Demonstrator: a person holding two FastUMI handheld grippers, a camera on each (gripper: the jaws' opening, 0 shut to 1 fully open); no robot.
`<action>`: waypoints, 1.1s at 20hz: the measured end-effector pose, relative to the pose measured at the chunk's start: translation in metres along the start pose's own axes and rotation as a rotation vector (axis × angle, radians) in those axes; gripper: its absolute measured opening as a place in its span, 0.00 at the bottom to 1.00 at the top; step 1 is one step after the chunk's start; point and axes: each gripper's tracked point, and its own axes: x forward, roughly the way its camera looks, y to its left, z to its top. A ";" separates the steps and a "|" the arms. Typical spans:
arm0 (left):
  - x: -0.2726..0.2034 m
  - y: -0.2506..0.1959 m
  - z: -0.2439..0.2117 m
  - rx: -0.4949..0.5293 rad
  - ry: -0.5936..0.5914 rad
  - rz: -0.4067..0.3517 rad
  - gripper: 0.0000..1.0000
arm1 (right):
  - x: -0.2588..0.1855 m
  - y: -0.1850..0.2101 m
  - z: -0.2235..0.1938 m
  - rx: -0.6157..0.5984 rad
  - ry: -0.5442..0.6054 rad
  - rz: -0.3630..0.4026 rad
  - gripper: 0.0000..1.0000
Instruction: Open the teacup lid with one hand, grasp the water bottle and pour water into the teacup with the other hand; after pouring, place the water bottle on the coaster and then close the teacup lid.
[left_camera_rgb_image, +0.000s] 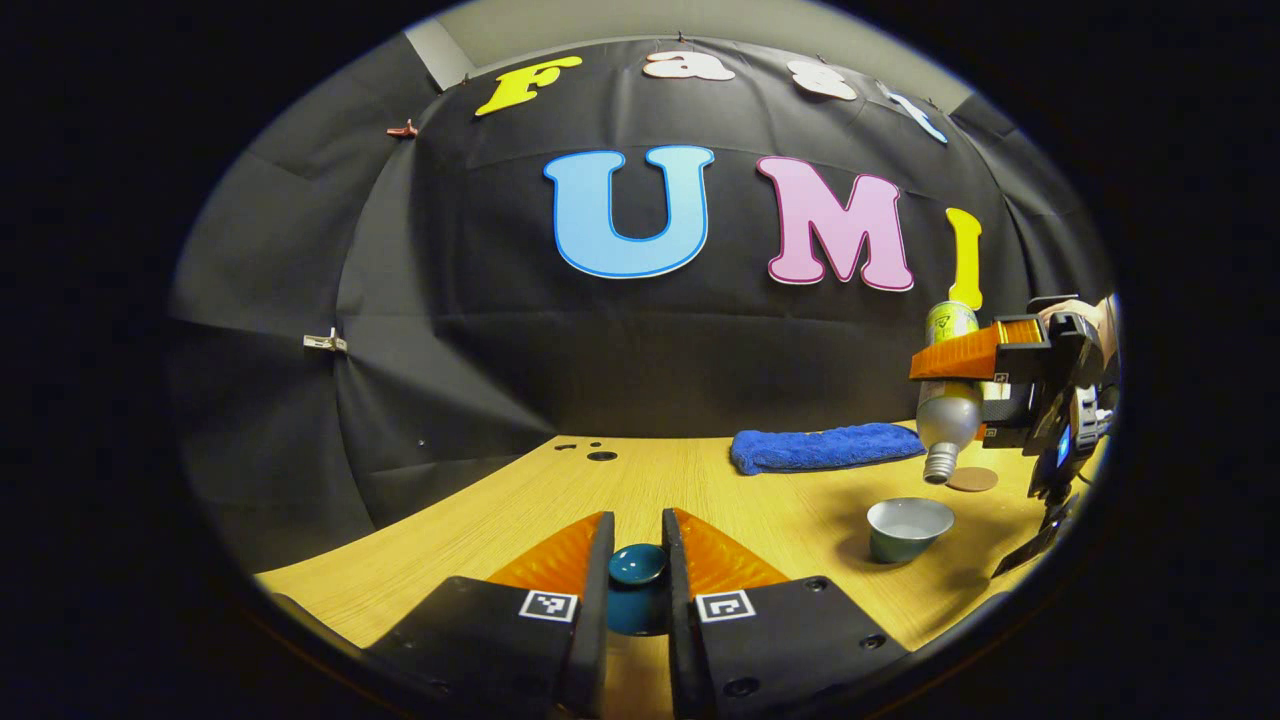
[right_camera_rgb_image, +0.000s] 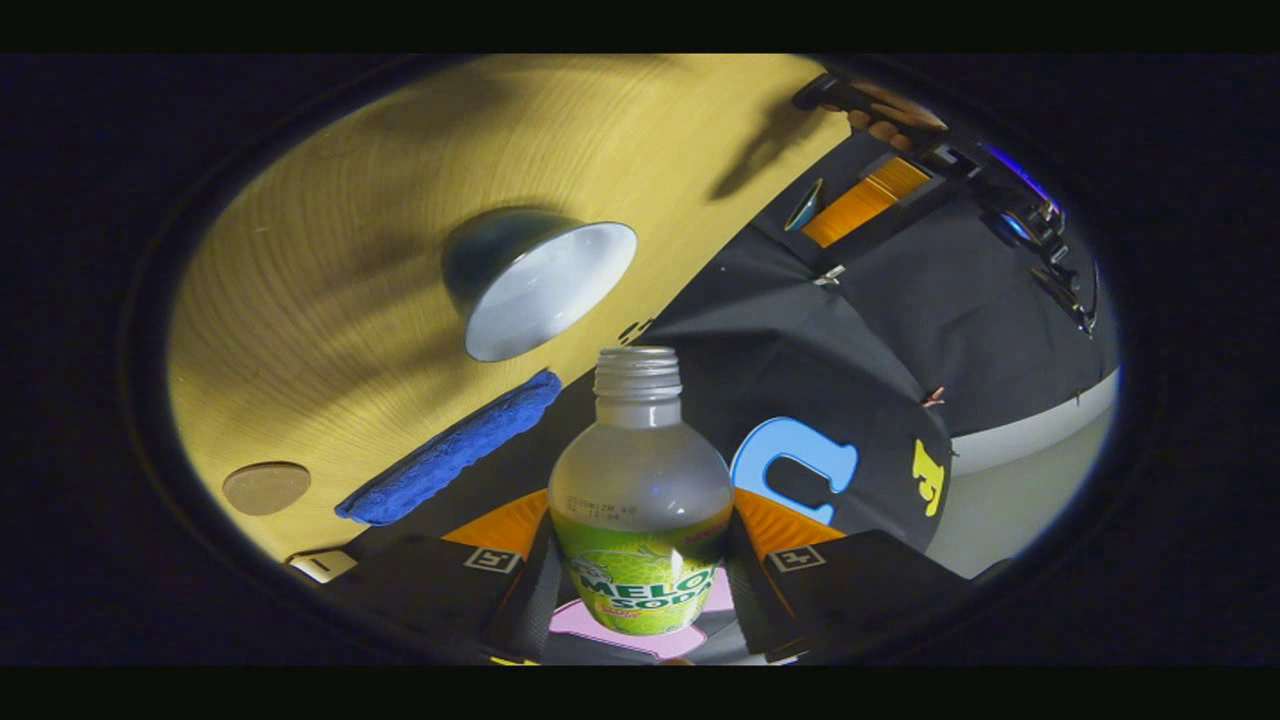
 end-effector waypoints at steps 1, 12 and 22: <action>0.000 0.000 0.000 0.000 0.000 -0.001 0.29 | -0.002 -0.001 -0.005 0.016 0.016 0.001 0.74; -0.002 -0.001 0.001 0.001 -0.002 0.001 0.29 | -0.066 0.006 -0.050 0.364 0.208 -0.029 0.74; -0.002 -0.034 0.013 -0.038 -0.011 -0.076 0.29 | -0.138 0.051 -0.097 0.896 0.422 -0.041 0.75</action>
